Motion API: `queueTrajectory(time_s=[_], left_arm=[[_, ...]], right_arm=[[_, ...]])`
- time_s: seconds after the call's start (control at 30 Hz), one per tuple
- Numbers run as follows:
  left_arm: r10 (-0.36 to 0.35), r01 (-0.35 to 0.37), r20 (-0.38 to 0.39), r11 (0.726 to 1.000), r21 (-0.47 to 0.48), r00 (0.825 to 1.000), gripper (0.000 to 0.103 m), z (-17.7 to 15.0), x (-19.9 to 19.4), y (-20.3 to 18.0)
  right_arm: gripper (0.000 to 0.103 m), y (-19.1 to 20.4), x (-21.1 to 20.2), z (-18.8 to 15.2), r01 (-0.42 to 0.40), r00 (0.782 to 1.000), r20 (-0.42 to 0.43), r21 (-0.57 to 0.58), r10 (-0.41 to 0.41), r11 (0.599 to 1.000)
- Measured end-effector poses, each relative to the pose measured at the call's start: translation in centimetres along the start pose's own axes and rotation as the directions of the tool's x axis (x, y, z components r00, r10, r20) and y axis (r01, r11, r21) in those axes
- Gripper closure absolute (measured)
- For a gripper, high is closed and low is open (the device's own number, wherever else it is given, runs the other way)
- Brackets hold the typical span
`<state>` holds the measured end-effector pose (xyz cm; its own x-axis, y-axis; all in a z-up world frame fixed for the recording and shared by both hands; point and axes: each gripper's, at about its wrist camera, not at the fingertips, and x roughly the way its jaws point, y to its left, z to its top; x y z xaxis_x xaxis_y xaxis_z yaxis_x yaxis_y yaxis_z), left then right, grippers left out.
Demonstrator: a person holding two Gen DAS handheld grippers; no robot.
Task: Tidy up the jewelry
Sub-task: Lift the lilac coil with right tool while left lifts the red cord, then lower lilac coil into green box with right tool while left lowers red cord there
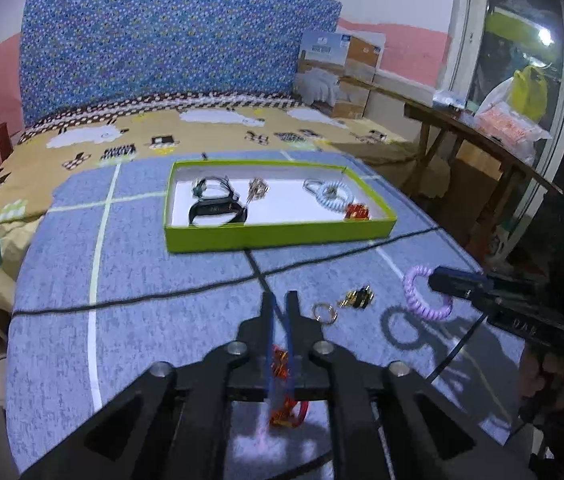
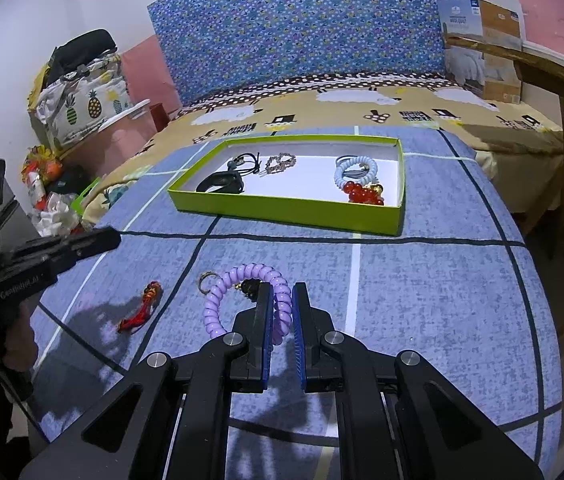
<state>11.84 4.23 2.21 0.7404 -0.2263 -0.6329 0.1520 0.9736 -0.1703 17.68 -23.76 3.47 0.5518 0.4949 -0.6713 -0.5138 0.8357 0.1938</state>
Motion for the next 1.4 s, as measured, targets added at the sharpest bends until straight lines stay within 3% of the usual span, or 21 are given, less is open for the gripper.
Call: queueTrajectory(time_s=[0.03, 0.07, 0.23, 0.5, 0.57, 0.63, 0.73, 0.83, 1.4], left_arm=[[0.003, -0.003, -0.010, 1.000, -0.004, 1.000, 0.070, -0.3, 0.1, 0.0], [0.002, -0.002, -0.020, 1.000, -0.008, 1.000, 0.067, -0.7, 0.3, 0.0], [0.014, -0.015, -0.086, 1.000, -0.011, 0.996, 0.067, -2.3, 1.3, -0.6], [0.046, -0.036, -0.147, 0.997, 0.067, 0.988, 0.067, -3.4, 2.4, -2.2], [0.058, -0.046, -0.156, 0.995, 0.083, 0.986, 0.069, -3.6, 2.6, -2.5], [0.070, -0.054, -0.170, 0.994, 0.095, 0.983, 0.080, -3.7, 2.9, -2.6], [0.088, -0.068, -0.182, 0.991, 0.111, 0.979, 0.088, -4.0, 3.1, -2.7], [0.090, -0.069, -0.183, 0.991, 0.117, 0.979, 0.092, -4.0, 3.0, -2.7], [0.025, -0.019, -0.062, 0.996, 0.090, 0.998, 0.093, -1.8, 0.8, -2.6]], right_arm=[[0.094, 0.0, 0.0, 0.0, -0.002, 1.000, 0.000, 0.001, 0.002, 1.000], [0.094, 0.0, 0.0, -0.1, -0.002, 1.000, 0.000, 0.000, 0.002, 1.000], [0.094, -0.1, -0.1, -0.3, -0.003, 1.000, -0.001, 0.000, 0.003, 1.000], [0.094, -0.1, -0.2, -0.6, -0.003, 1.000, -0.005, 0.005, 0.003, 1.000], [0.094, -0.2, -0.2, -0.6, -0.003, 1.000, -0.005, 0.004, 0.003, 1.000], [0.094, -0.1, -0.2, -0.6, -0.003, 1.000, -0.005, 0.004, 0.003, 1.000], [0.094, -0.1, -0.2, -0.6, -0.003, 1.000, -0.005, 0.005, 0.003, 1.000], [0.094, -0.1, -0.2, -0.7, -0.004, 1.000, -0.007, 0.006, 0.004, 1.000], [0.094, -0.2, -0.4, 0.0, -0.003, 1.000, 0.011, -0.001, 0.003, 1.000]])
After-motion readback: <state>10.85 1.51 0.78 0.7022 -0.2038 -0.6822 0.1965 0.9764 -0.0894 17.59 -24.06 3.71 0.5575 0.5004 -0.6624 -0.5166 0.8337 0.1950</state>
